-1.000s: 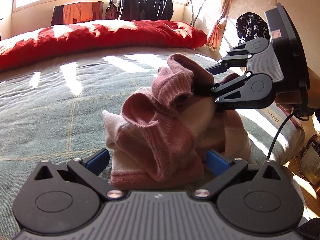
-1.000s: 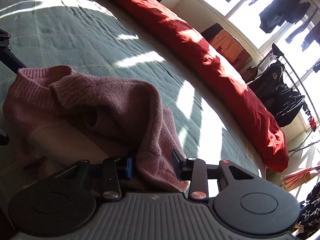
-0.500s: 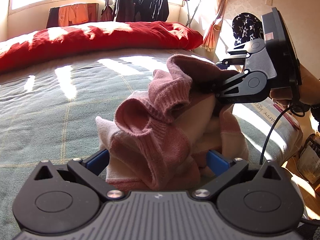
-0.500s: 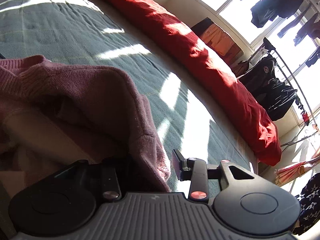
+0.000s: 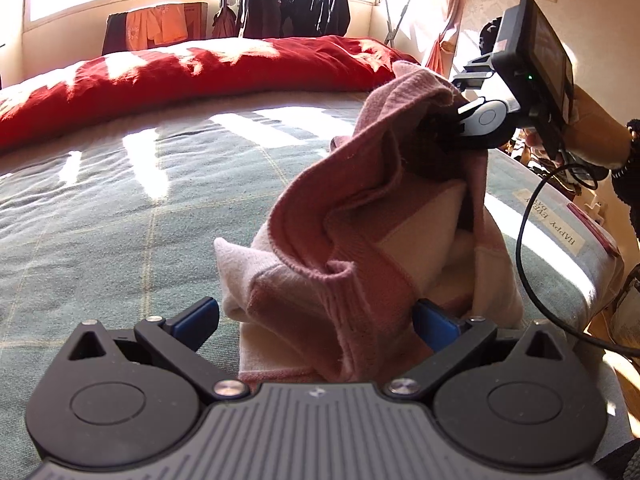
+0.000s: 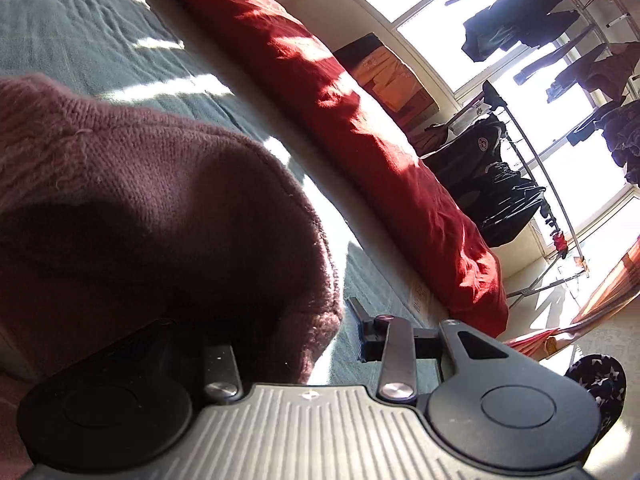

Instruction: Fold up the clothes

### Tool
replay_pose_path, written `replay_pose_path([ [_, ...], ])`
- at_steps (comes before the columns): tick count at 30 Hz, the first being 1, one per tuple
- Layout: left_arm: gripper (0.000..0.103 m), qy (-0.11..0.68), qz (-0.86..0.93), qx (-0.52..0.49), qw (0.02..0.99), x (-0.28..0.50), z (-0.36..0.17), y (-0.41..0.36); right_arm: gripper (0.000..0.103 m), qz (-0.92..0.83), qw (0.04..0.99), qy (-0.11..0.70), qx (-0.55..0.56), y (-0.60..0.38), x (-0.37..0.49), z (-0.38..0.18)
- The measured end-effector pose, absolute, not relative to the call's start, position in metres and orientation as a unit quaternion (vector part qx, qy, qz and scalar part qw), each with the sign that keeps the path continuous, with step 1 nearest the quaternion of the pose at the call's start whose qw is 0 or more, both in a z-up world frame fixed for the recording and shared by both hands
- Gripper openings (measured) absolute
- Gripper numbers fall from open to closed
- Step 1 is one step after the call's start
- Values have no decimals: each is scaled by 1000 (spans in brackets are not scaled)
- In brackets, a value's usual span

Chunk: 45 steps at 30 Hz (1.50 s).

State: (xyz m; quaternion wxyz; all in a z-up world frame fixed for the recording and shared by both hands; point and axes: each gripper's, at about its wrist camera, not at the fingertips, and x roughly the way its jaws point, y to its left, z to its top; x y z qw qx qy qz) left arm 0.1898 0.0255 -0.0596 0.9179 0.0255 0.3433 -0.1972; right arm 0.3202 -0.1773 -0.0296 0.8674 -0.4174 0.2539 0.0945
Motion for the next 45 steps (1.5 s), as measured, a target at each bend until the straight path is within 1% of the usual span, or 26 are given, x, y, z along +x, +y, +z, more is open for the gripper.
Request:
replay_pose_path([
  [1, 102, 343, -198, 27, 918, 191, -59, 25, 44, 91, 867, 258, -417, -181, 327, -31],
  [3, 102, 342, -198, 28, 918, 194, -59, 24, 50, 83, 865, 266, -418, -189, 341, -36],
  [7, 102, 340, -199, 36, 918, 196, -57, 21, 52, 79, 864, 285, -407, -200, 363, -47],
  [9, 102, 338, -200, 44, 919, 195, -56, 19, 57, 77, 860, 288, -414, -204, 371, -53],
  [13, 102, 333, -198, 61, 920, 194, -53, 15, 62, 72, 858, 299, -412, -215, 389, -58],
  [14, 102, 332, -197, 61, 920, 194, -52, 15, 65, 69, 858, 299, -412, -217, 393, -58],
  [21, 102, 331, -188, 53, 923, 201, -48, 17, 67, 23, 864, 308, -396, -236, 436, -55],
  [27, 102, 337, -185, 48, 922, 206, -52, 16, 67, 19, 868, 352, -350, -251, 464, -57],
  [30, 102, 340, -186, 49, 921, 206, -54, 16, 67, 37, 871, 353, -340, -248, 451, -49],
  [40, 102, 342, -200, 42, 917, 184, -50, 10, 70, 144, 902, 342, -221, -244, 367, 23],
  [42, 102, 341, -201, 40, 917, 178, -47, 8, 73, 168, 900, 344, -207, -237, 348, 29],
  [45, 102, 333, -205, 33, 920, 169, -40, 10, 74, 207, 895, 350, -186, -222, 314, 33],
])
